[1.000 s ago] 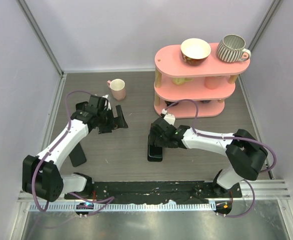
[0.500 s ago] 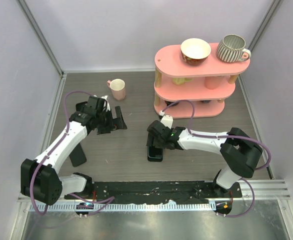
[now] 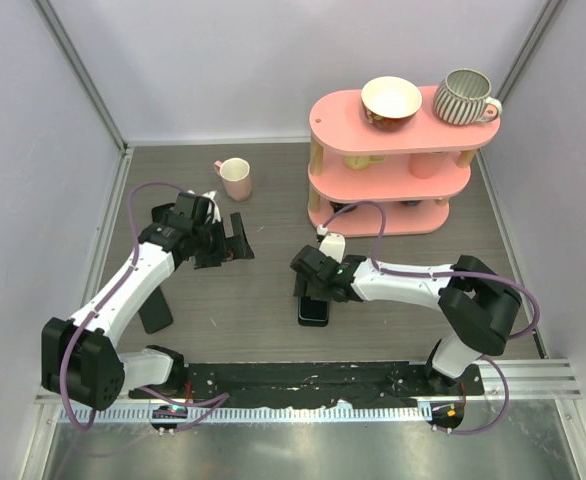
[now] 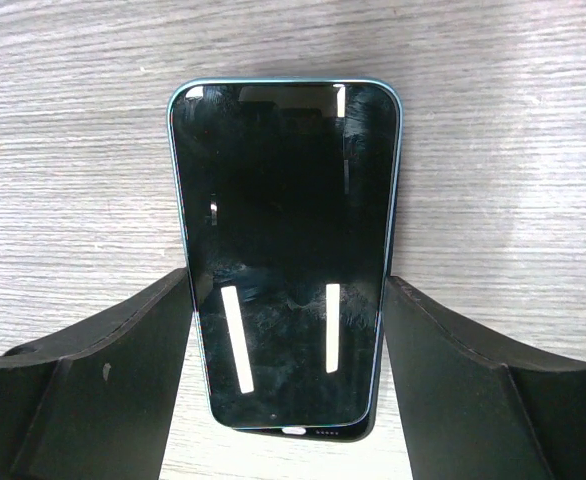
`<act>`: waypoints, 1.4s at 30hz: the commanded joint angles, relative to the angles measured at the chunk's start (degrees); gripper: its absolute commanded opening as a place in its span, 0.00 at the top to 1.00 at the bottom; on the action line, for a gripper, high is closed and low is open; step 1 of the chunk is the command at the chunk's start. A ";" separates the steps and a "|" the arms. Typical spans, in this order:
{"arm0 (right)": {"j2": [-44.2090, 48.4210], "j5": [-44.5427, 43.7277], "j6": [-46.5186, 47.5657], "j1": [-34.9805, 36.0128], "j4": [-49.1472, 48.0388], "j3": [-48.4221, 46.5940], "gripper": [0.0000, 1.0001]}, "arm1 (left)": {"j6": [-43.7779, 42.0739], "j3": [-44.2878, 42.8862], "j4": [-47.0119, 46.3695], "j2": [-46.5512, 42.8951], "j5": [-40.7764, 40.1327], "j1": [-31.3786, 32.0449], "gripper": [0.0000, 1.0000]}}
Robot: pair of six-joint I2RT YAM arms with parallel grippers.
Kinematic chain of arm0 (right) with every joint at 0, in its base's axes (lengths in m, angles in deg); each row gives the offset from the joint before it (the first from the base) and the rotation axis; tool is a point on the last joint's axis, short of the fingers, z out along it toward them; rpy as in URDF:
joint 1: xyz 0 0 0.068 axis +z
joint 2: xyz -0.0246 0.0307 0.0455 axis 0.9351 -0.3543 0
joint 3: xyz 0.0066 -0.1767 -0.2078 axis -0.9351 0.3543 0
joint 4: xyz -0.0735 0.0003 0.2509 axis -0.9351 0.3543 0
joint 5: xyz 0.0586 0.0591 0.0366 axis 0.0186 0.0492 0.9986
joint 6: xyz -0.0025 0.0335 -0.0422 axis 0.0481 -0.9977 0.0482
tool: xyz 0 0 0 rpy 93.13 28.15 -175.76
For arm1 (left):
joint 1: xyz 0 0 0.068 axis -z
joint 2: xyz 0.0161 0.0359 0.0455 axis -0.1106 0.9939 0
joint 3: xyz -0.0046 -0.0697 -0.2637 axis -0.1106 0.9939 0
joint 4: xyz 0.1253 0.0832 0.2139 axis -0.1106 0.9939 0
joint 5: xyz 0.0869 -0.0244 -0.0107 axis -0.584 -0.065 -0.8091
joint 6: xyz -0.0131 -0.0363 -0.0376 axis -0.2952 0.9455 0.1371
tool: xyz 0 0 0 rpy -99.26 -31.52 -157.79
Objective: Put the phone into the phone case
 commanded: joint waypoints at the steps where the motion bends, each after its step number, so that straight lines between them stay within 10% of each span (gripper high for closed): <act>1: 2.37 -2.45 -1.67 0.49 4.06 -2.73 0.28 | -0.88 0.60 -0.58 -0.25 1.21 -0.51 0.00; 29: 4.04 -2.89 2.02 2.33 3.71 -1.24 0.15 | -0.79 0.77 -1.11 0.89 2.53 -0.50 0.00; 42: 14.58 -4.04 9.05 1.72 1.63 2.97 0.20 | 7.73 4.47 -12.00 2.38 8.42 7.13 0.17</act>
